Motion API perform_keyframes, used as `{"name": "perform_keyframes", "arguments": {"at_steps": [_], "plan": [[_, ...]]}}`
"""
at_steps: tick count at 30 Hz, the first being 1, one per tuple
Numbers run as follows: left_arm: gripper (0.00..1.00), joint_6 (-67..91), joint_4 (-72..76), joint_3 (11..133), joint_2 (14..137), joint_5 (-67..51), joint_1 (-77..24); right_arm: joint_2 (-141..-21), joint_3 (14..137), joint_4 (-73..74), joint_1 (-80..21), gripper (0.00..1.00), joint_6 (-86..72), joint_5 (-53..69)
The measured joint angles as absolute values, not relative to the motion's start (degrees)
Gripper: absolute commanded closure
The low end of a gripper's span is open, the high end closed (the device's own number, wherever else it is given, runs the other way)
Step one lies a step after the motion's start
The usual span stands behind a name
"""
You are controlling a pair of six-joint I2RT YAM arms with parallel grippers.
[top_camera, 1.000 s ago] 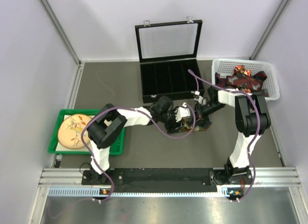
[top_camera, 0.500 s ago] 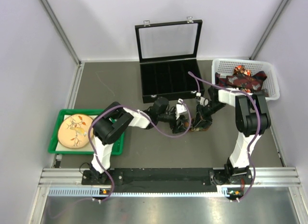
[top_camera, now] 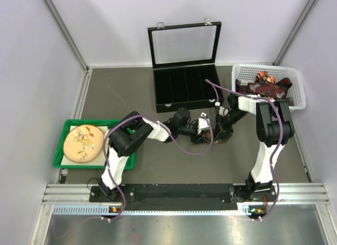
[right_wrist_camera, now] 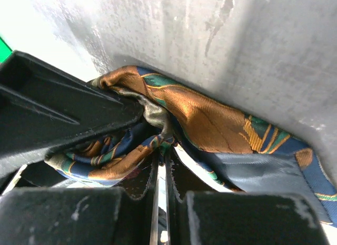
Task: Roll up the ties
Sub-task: Roll the tie at the center of the board.
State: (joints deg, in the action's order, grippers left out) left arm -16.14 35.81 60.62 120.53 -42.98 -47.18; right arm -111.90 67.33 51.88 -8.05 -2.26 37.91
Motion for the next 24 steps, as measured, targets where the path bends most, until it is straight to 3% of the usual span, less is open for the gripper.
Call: {"name": "perform_keyframes", "arguments": {"at_steps": [3, 6, 12, 14, 19, 22, 24], "plan": [[0.76, -17.10, 31.97, 62.26, 120.49, -42.28, -47.27, -112.22, 68.10, 52.73, -8.05, 0.81, -1.63, 37.65], [0.82, -18.52, 26.41, 64.29, 120.01, -40.64, -47.57, -112.25, 68.60, 53.23, -7.25, 0.68, -0.23, 37.12], [0.83, -21.67, 15.88, 67.22, 118.28, -34.87, -48.56, -111.68, 69.49, 53.19, -2.15, 0.43, 3.62, 40.62], [0.80, -22.37, 13.58, 67.70, 117.82, -33.23, -48.88, -110.63, 69.43, 53.34, -0.95, 0.38, 4.43, 43.03], [0.69, -22.81, 9.10, 69.78, 117.58, -30.17, -49.84, -108.03, 68.62, 52.05, -1.61, 0.41, 3.86, 49.63], [0.66, -22.81, 5.65, 71.70, 117.67, -28.45, -50.37, -107.92, 68.60, 51.62, -3.51, 0.50, 3.38, 50.72], [0.62, -22.74, 4.16, 72.51, 117.78, -27.81, -50.52, -107.92, 68.62, 51.48, -4.99, 0.61, 3.42, 50.26]]}}
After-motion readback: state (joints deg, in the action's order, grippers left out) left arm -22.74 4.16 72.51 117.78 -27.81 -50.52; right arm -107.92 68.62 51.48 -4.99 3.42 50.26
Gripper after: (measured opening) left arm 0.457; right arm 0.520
